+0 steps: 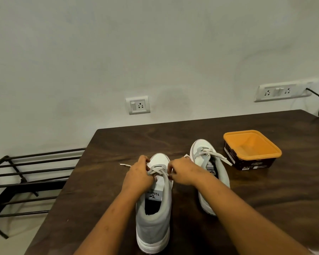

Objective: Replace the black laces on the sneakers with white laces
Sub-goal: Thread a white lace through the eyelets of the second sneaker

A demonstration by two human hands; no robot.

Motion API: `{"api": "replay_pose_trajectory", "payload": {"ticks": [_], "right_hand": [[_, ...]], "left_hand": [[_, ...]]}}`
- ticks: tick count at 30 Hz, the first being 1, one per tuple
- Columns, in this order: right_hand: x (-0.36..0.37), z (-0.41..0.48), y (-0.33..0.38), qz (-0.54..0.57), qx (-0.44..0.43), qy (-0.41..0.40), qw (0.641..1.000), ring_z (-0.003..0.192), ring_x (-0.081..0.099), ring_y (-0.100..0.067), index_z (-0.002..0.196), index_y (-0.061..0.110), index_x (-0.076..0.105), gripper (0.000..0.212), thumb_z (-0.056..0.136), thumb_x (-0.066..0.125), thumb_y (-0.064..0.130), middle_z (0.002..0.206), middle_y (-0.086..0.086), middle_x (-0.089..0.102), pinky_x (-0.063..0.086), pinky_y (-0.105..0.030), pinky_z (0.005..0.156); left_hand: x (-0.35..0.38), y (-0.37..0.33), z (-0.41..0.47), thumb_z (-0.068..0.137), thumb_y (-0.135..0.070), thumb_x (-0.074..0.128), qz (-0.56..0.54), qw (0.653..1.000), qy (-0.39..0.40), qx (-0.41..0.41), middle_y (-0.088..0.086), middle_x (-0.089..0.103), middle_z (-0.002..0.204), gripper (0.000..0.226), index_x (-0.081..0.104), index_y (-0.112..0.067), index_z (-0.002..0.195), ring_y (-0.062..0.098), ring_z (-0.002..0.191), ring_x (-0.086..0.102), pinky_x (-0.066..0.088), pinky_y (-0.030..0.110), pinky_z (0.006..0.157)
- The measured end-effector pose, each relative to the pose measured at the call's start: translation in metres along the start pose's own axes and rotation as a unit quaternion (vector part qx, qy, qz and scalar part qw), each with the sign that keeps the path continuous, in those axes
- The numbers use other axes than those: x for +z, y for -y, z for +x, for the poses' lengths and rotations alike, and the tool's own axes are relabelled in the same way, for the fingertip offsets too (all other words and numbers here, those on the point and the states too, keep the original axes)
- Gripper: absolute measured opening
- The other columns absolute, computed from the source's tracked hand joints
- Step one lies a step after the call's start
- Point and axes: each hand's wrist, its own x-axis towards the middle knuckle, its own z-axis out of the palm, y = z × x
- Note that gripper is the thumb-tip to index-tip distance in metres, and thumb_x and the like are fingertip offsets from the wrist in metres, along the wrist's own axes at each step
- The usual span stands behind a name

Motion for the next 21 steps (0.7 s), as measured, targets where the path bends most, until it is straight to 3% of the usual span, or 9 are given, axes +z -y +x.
{"api": "replay_pose_trajectory", "payload": {"ticks": [3, 6, 8, 11, 15, 17, 19, 21], "right_hand": [[-0.006, -0.002, -0.002, 0.057, 0.002, 0.02, 0.998, 0.09, 0.055, -0.023, 0.095, 0.008, 0.067, 0.021, 0.096, 0.052, 0.023, 0.095, -0.008, 0.064, 0.04, -0.029, 0.078], [-0.014, -0.004, -0.007, 0.115, 0.003, 0.035, 0.993, 0.078, 0.052, -0.016, 0.094, 0.004, 0.061, 0.026, 0.1, 0.043, 0.02, 0.085, -0.007, 0.061, 0.041, -0.029, 0.076], [-0.018, -0.008, -0.009, 0.214, 0.009, 0.065, 0.975, 0.067, 0.052, -0.011, 0.085, 0.007, 0.051, 0.027, 0.103, 0.035, 0.017, 0.074, -0.001, 0.056, 0.043, -0.023, 0.069], [-0.022, -0.014, -0.01, 0.392, 0.024, 0.086, 0.915, 0.059, 0.049, -0.006, 0.078, 0.013, 0.043, 0.03, 0.105, 0.03, 0.015, 0.067, 0.001, 0.045, 0.04, -0.016, 0.059], [-0.035, -0.021, -0.014, 0.644, 0.004, 0.039, 0.764, 0.057, 0.04, -0.008, 0.076, 0.011, 0.045, 0.032, 0.103, 0.03, 0.007, 0.059, 0.001, 0.039, 0.042, -0.016, 0.057], [-0.04, -0.025, -0.011, 0.705, -0.005, 0.033, 0.708, 0.056, 0.041, -0.01, 0.076, 0.01, 0.047, 0.033, 0.103, 0.031, 0.007, 0.056, 0.002, 0.039, 0.044, -0.015, 0.054], [-0.039, -0.027, -0.004, 0.718, -0.019, 0.041, 0.694, 0.054, 0.045, -0.009, 0.075, 0.011, 0.048, 0.033, 0.104, 0.032, 0.009, 0.055, 0.003, 0.04, 0.047, -0.017, 0.059], [-0.036, -0.025, 0.003, 0.716, -0.027, 0.042, 0.697, 0.051, 0.047, -0.008, 0.074, 0.011, 0.047, 0.034, 0.104, 0.032, 0.01, 0.054, 0.004, 0.041, 0.046, -0.024, 0.072]], "left_hand": [[-0.003, -0.001, -0.002, 0.078, -0.021, 0.067, 0.008, 1.0, 0.007, -0.004, 0.002, 0.064, 0.109, 0.045, 0.043, -0.024, 0.116, 0.026, 0.099, 0.059, 0.043, 0.032, 0.074], [-0.004, -0.002, -0.003, 0.078, -0.019, 0.068, -0.003, 1.0, 0.006, -0.006, 0.002, 0.064, 0.109, 0.045, 0.044, -0.023, 0.116, 0.025, 0.1, 0.059, 0.042, 0.031, 0.075], [-0.004, -0.002, -0.003, 0.078, -0.018, 0.068, -0.014, 1.0, 0.005, -0.003, 0.001, 0.064, 0.109, 0.045, 0.044, -0.022, 0.116, 0.022, 0.099, 0.059, 0.044, 0.031, 0.076], [-0.003, -0.001, -0.003, 0.078, -0.016, 0.069, -0.016, 1.0, -0.004, 0.005, 0.0, 0.064, 0.109, 0.045, 0.045, -0.021, 0.115, 0.022, 0.1, 0.059, 0.045, 0.032, 0.079], [0.0, 0.001, -0.002, 0.078, -0.016, 0.068, -0.02, 1.0, -0.012, 0.004, -0.004, 0.062, 0.106, 0.043, 0.046, -0.023, 0.114, 0.021, 0.1, 0.059, 0.049, 0.036, 0.084], [0.001, 0.002, -0.002, 0.08, -0.015, 0.066, -0.022, 1.0, -0.022, -0.001, -0.004, 0.062, 0.106, 0.038, 0.047, -0.023, 0.111, 0.021, 0.098, 0.059, 0.049, 0.038, 0.085], [0.002, 0.002, -0.001, 0.082, -0.014, 0.064, -0.021, 0.999, -0.035, -0.002, -0.003, 0.062, 0.107, 0.03, 0.05, -0.022, 0.107, 0.021, 0.099, 0.058, 0.048, 0.036, 0.084], [0.005, 0.0, -0.001, 0.082, -0.014, 0.062, -0.015, 0.999, -0.04, 0.003, -0.002, 0.062, 0.106, 0.02, 0.055, -0.022, 0.1, 0.021, 0.099, 0.058, 0.048, 0.035, 0.082]]}}
